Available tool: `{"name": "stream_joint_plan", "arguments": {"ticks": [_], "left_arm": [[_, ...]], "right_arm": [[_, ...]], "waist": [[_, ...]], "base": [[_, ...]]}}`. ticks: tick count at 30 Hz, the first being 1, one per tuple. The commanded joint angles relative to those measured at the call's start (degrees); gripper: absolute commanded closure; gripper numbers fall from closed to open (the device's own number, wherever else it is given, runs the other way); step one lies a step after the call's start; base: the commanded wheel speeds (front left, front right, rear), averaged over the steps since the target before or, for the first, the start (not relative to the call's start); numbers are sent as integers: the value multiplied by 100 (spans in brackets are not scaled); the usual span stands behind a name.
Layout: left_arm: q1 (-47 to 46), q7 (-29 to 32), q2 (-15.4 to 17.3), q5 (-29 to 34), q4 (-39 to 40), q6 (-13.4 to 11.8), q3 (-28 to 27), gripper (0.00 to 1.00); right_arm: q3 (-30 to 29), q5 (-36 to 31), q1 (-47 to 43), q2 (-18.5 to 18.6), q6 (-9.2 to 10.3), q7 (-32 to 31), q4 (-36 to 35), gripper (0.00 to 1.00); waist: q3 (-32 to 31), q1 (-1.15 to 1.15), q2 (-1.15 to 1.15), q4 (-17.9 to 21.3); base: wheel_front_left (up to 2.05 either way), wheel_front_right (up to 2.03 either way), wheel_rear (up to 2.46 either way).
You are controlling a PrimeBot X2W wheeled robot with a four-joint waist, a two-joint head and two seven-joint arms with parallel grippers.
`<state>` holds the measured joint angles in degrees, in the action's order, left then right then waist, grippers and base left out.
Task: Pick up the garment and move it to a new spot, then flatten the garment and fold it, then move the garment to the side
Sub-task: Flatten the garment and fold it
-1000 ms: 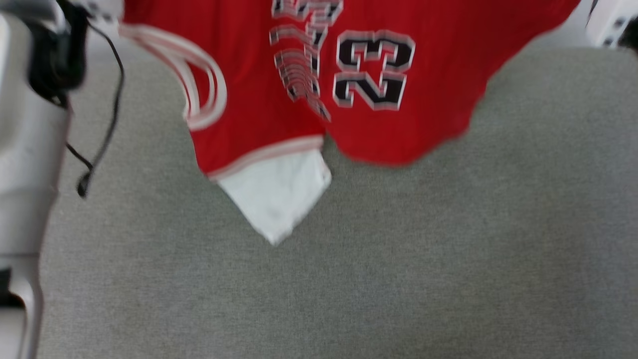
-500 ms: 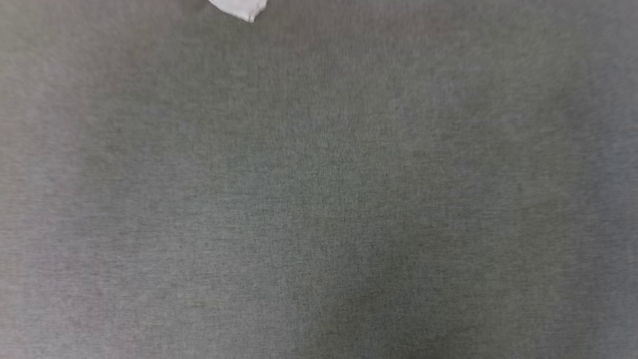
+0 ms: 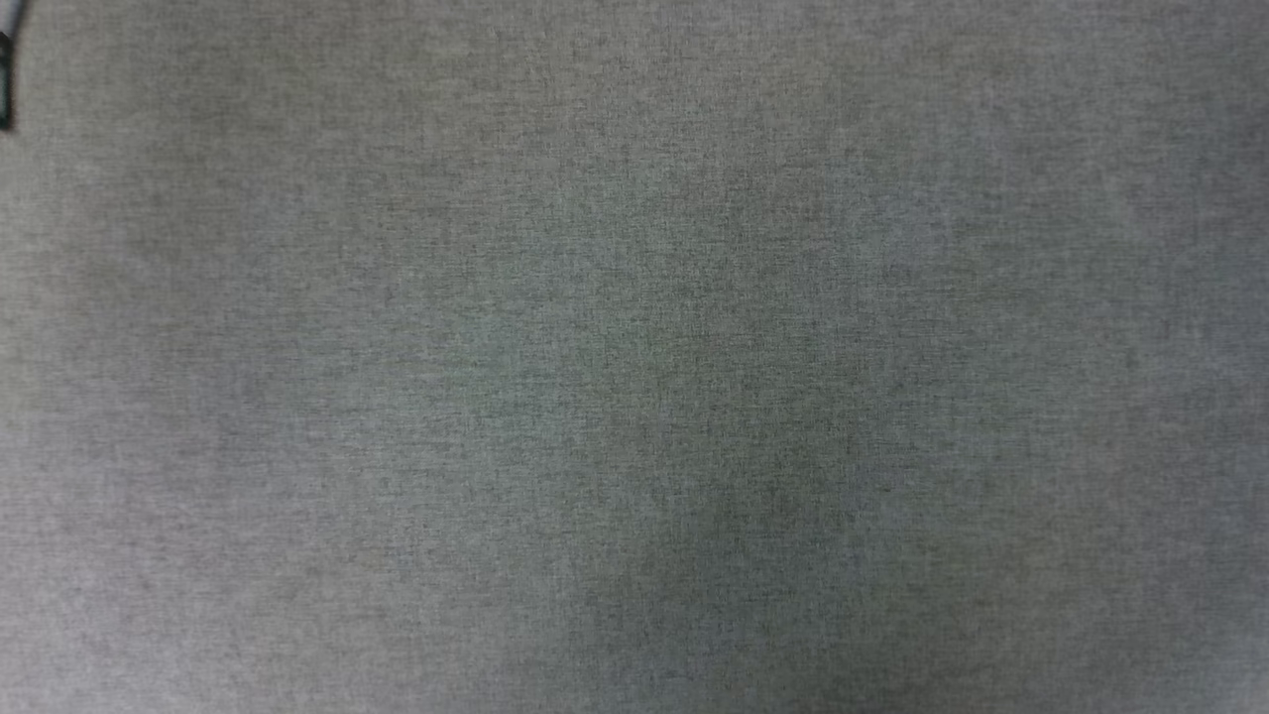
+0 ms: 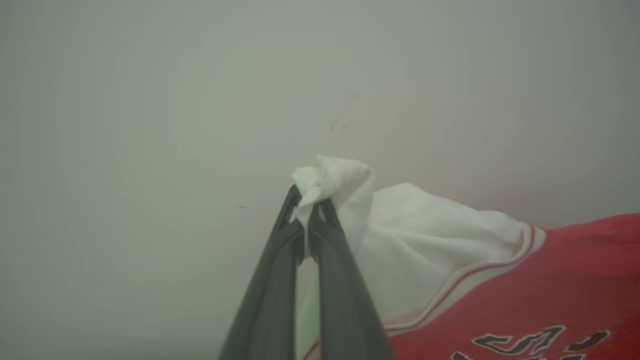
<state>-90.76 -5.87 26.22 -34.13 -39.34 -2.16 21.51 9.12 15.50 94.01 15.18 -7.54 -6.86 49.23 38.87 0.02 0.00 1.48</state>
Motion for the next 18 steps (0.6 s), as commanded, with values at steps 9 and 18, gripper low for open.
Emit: {"name": "stream_joint_plan", "arguments": {"ticks": [9, 18], "left_arm": [[1330, -98, -262, -494, -455, 258, -37, 100], [4029, -619, -416, -1028, -374, 336, -157, 100]], "right_arm": [[779, 749, -1065, 105, 10, 354, 429, 100], [1372, 1611, -3595, 240, 10, 636, 96, 100]], "waist": [[-623, -2, 0, -92], [-2121, -2, 0, -172]], "base": [[0, 0, 0], [0, 0, 0]]}}
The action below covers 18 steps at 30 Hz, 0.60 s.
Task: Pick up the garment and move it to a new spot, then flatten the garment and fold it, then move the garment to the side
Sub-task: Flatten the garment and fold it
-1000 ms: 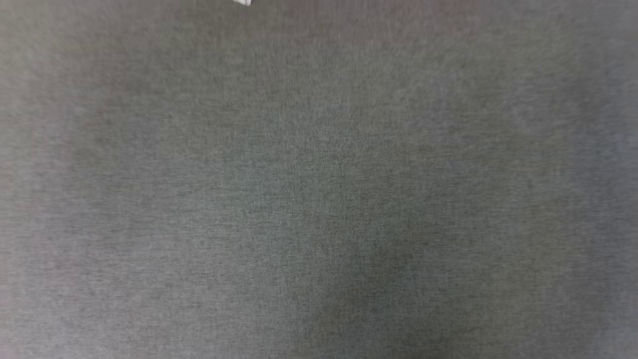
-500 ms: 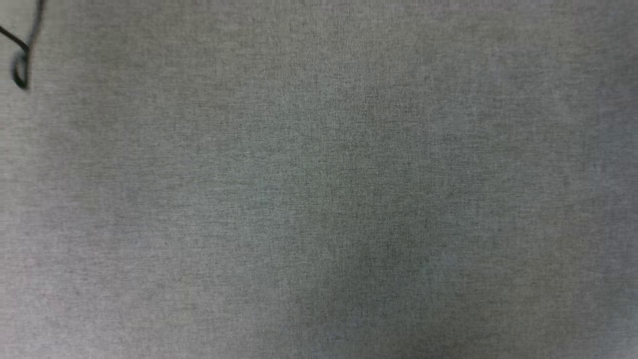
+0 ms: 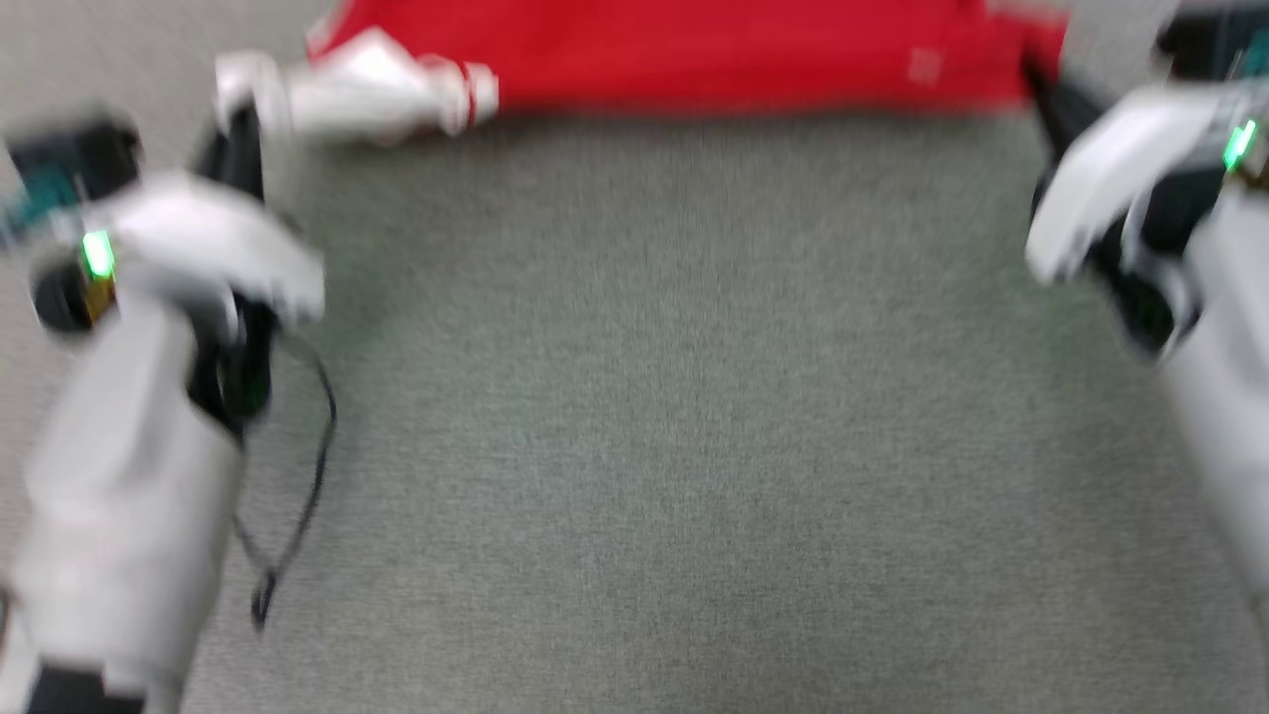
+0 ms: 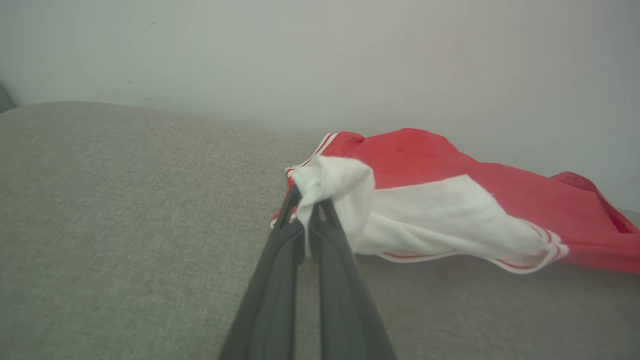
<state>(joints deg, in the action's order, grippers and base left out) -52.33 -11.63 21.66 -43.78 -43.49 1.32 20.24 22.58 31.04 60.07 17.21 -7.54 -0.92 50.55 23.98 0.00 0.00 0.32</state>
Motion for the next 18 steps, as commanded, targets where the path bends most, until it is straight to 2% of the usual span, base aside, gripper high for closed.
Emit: {"name": "stream_joint_plan", "arguments": {"ticks": [1, 6, 10, 18], "left_arm": [[514, -77, 32, -94, 83, -22, -41, 100], [2024, -193, 99, -235, 488, -211, -103, 100], [3107, -139, 237, -293, 1036, -486, -98, 100], [5030, 340, 614, -483, 2710, -1294, -188, 100]], "right_arm": [[66, 127, -485, 77, 10, 58, -86, 100], [133, 503, -1801, 224, 10, 46, -376, 100], [92, 661, -2767, 360, 11, -10, -693, 100], [-269, 674, -4550, 640, 13, -585, -1775, 100]], "waist": [[-794, 0, 0, -61], [-1511, 0, 0, -101], [-1971, 0, 0, -118], [-2508, 0, 0, -122]], "base": [[0, 0, 0], [0, 0, 0], [0, 0, 0], [0, 0, 0]]}}
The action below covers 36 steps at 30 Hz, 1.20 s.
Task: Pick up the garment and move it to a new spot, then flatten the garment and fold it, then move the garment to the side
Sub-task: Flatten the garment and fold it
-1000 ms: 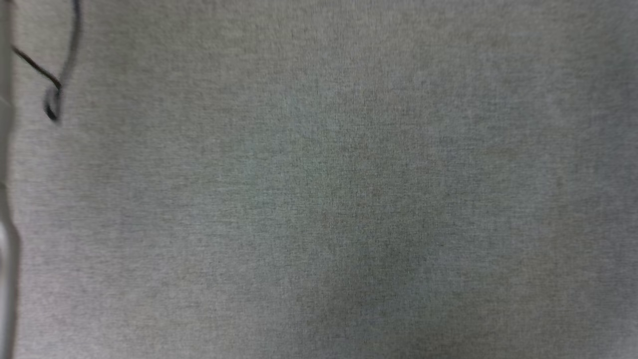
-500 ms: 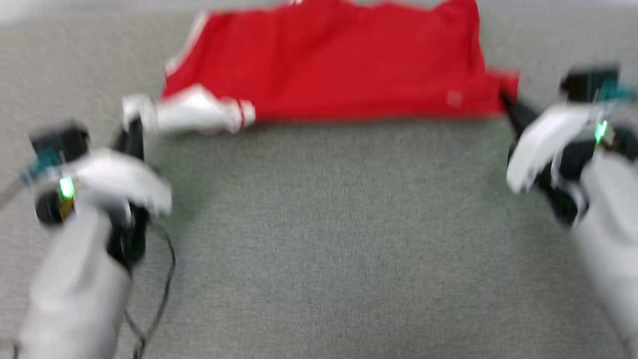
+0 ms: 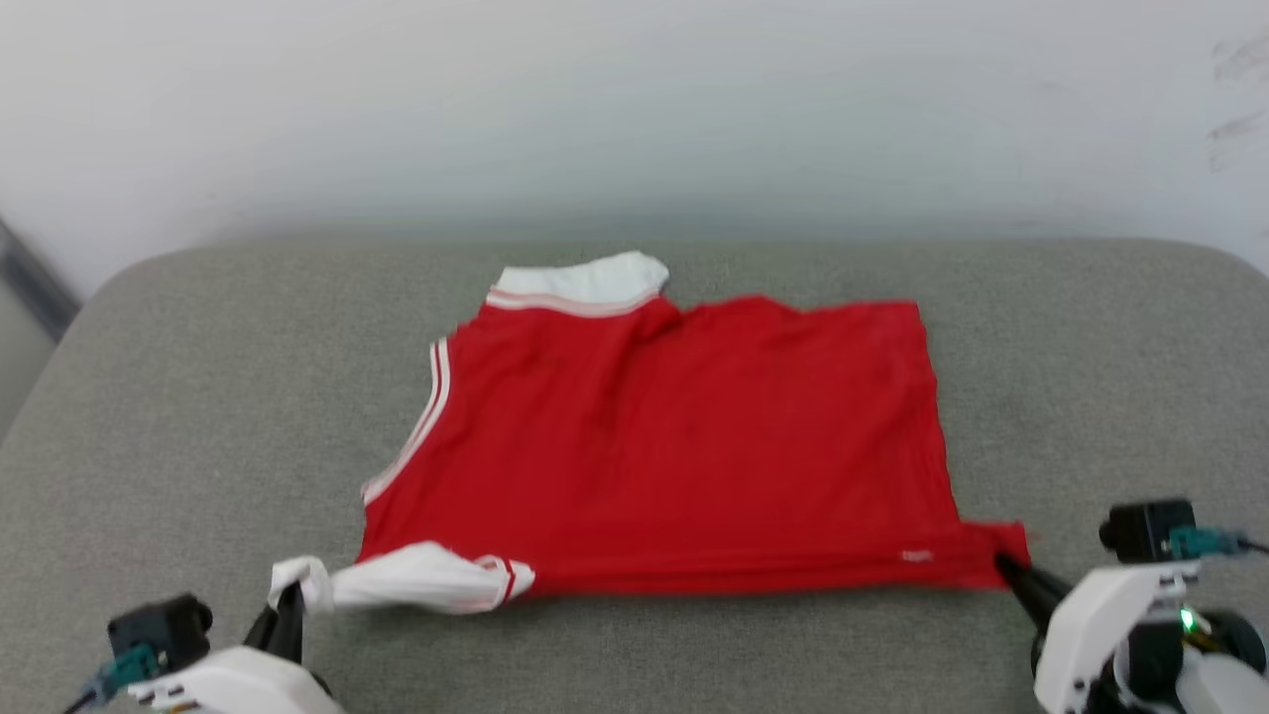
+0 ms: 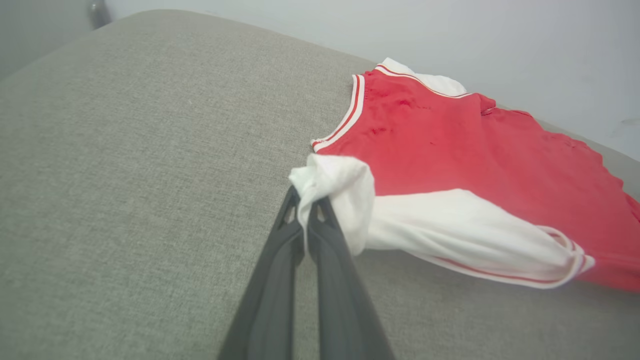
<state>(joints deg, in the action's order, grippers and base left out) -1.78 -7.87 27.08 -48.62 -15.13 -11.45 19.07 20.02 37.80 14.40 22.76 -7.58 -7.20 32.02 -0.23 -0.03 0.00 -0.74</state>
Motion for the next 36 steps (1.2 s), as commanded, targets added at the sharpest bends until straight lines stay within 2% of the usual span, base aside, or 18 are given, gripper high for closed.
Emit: {"name": "stream_joint_plan", "arguments": {"ticks": [1, 8, 12, 16, 19, 25, 30, 31, 32, 33, 34, 36], "left_arm": [[173, 23, 101, -21, 128, -128, -85, 100], [1228, 409, 395, -101, 1657, -886, -249, 100], [1187, 589, 444, -78, 2126, -989, -181, 100], [603, 730, 414, -20, 2141, -830, -63, 100], [22, 815, 338, 46, 1893, -632, 60, 100], [-1116, 818, 129, 111, 1067, -201, 227, 100], [-1548, 871, -66, -3, 295, 53, 318, 100], [-1628, 839, -86, -2, 133, 112, 316, 100], [-1668, 834, -128, -33, -15, 174, 337, 100], [-1685, 849, -190, -85, -162, 249, 361, 100], [-1710, 856, -233, -124, -310, 292, 364, 81], [-1758, 878, -274, -215, -570, 410, 365, 30]], "right_arm": [[-118, -3, -207, 83, 16, -91, -78, 100], [-1012, -350, -1457, -72, 16, -1150, -1388, 100], [-1408, -669, -1669, -307, 14, -1812, -2044, 100], [-1591, -938, -1320, -518, 14, -2208, -2406, 100], [-1631, -1099, -957, -648, 14, -2362, -2403, 100], [-1509, -1201, -150, -758, 14, -2393, -2000, 100], [-1240, -1166, 378, -780, 13, -2138, -1419, 100], [-1170, -1144, 436, -787, 12, -2077, -1283, 90], [-1109, -1122, 481, -798, 12, -2002, -1160, 68], [-1062, -1086, 533, -807, 13, -1908, -1036, 39], [-1003, -1076, 560, -801, 13, -1808, -925, 0], [-870, -1013, 564, -784, 14, -1571, -748, 0]], "waist": [[-108, 3, 0, -27], [-120, 3, 0, 24], [-30, 3, 0, 78], [239, 3, 0, 123], [541, 3, 0, 153], [1157, 3, 0, 211], [1459, 3, 0, 279], [1487, 3, 0, 283], [1502, 3, 0, 286], [1512, 3, 0, 288], [1514, 3, 0, 286], [1484, 3, 0, 280]], "base": [[0, 0, 0], [0, 0, 0], [0, 0, 0], [0, 0, 0], [0, 0, 0], [0, 0, 0], [0, 0, 0], [0, 0, 0], [0, 0, 0], [0, 0, 0], [0, 0, 0], [0, 0, 0]]}}
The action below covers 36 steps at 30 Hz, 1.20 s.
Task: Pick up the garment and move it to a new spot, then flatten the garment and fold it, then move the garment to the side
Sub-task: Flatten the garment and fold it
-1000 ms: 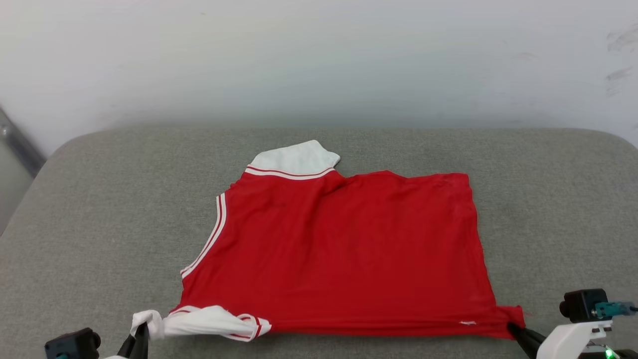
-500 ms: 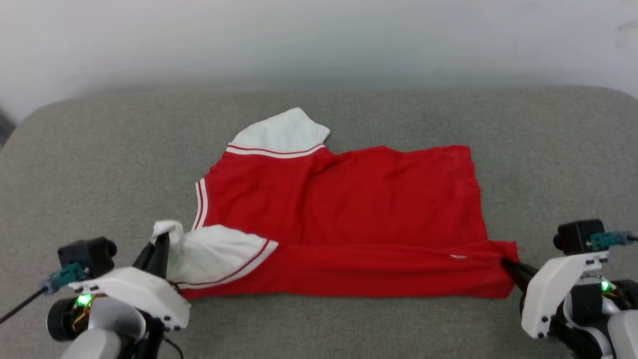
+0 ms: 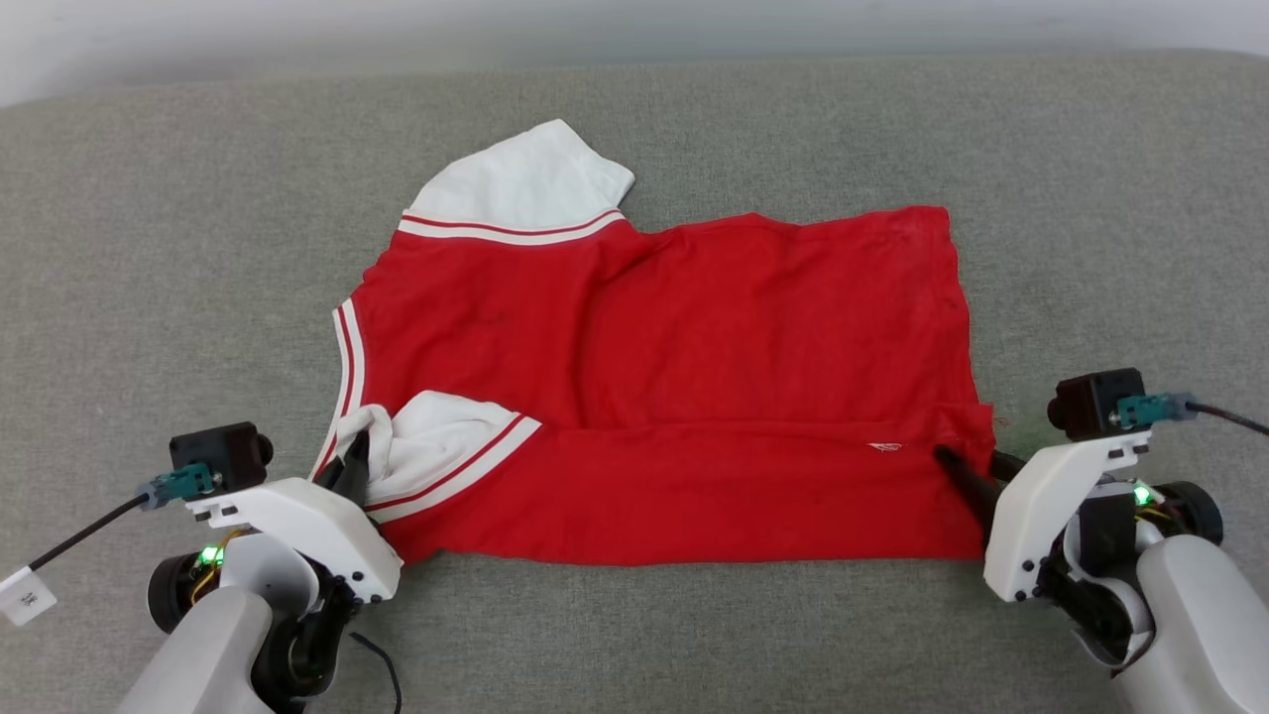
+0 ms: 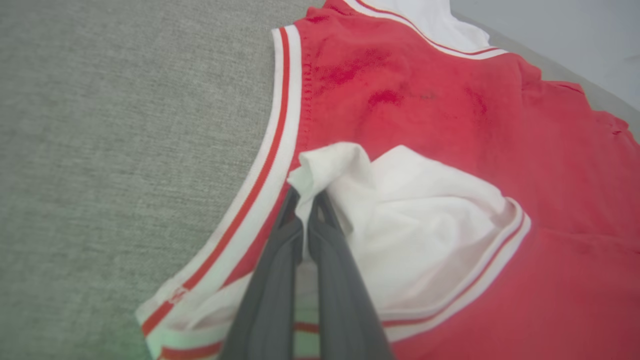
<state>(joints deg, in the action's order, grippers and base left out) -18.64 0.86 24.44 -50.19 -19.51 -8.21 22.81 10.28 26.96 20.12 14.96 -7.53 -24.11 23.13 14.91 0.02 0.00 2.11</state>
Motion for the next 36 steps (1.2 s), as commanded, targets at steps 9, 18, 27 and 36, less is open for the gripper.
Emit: {"name": "stream_joint_plan", "arguments": {"ticks": [9, 18, 27, 36], "left_arm": [[5, -115, 21, -195, -600, 296, -82, 0], [356, 1188, 851, -399, 26, 185, 17, 0], [831, 3026, 1628, -959, 908, -250, 99, 0], [643, 3316, 1285, -1310, 515, -122, 155, 100]], "right_arm": [[207, 149, -250, 181, 7, 1713, 65, 0], [-235, -265, -956, 201, 7, 3156, -805, 0], [-558, -900, -1541, -338, 7, 3137, -1951, 0], [-613, -1028, -1478, -526, 7, 3005, -2181, 0]], "waist": [[-506, -2, 0, 6], [-1061, -2, 0, 105], [-712, -2, 0, 508], [-184, -2, 0, 743]], "base": [[0, 0, 0], [0, 0, 0], [0, 0, 0], [0, 0, 0]]}}
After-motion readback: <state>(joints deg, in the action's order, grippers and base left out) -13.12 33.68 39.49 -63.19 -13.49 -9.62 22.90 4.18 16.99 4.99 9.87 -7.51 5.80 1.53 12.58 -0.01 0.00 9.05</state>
